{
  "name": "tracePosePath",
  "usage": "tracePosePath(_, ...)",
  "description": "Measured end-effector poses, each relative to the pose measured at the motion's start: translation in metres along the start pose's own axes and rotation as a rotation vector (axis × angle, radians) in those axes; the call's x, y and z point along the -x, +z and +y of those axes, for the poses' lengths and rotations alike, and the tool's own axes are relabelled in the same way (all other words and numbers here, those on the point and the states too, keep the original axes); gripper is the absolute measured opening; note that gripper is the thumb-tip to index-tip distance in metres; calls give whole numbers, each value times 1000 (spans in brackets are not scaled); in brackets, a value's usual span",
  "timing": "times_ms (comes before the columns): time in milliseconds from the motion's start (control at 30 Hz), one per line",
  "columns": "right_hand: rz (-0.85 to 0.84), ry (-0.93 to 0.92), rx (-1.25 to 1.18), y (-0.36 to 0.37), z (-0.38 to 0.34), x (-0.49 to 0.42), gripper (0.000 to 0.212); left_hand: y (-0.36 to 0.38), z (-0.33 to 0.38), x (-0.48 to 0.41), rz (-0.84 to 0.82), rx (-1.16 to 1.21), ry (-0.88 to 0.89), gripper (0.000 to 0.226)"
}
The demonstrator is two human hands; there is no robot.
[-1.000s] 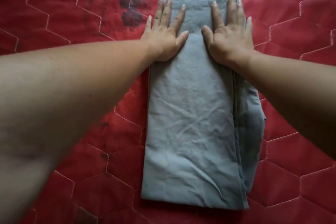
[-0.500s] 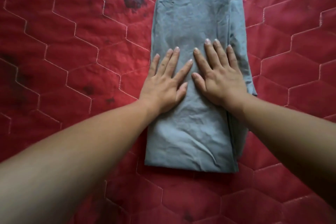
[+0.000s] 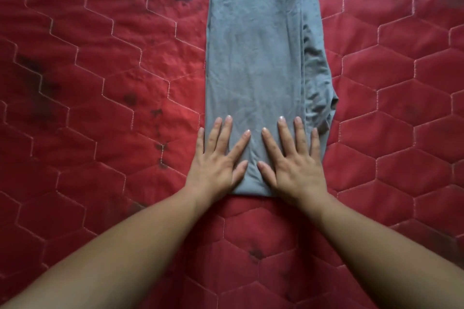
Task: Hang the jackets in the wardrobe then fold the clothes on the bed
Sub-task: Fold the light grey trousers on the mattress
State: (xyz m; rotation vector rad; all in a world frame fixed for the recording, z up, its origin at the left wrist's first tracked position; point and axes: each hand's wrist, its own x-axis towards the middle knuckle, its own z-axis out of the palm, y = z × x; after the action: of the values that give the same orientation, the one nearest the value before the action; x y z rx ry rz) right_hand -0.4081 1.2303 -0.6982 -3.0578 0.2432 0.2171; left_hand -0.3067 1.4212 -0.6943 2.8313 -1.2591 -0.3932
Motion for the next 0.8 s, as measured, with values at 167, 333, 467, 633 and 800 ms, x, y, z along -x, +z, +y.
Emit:
tracePosePath(167,12,266,-275,-33,-7,8,64,-29,7,7,-64,352,-161,67)
tracePosePath(333,-34,677,-567,-53,-7,25,51,-50,9,21,76,772,-511,41)
tracePosePath(467,-177,673,-795,-56,5,22,39,-53,-2,21,-37,895,-545,26)
tracePosePath(633,-514,511,-768,-67,8,38,29,-55,-8,49,-222,856,-504,21)
tracePosePath(800,-802,306,-610,-76,-11,101,54,-51,5,123,-597,661,-401,31)
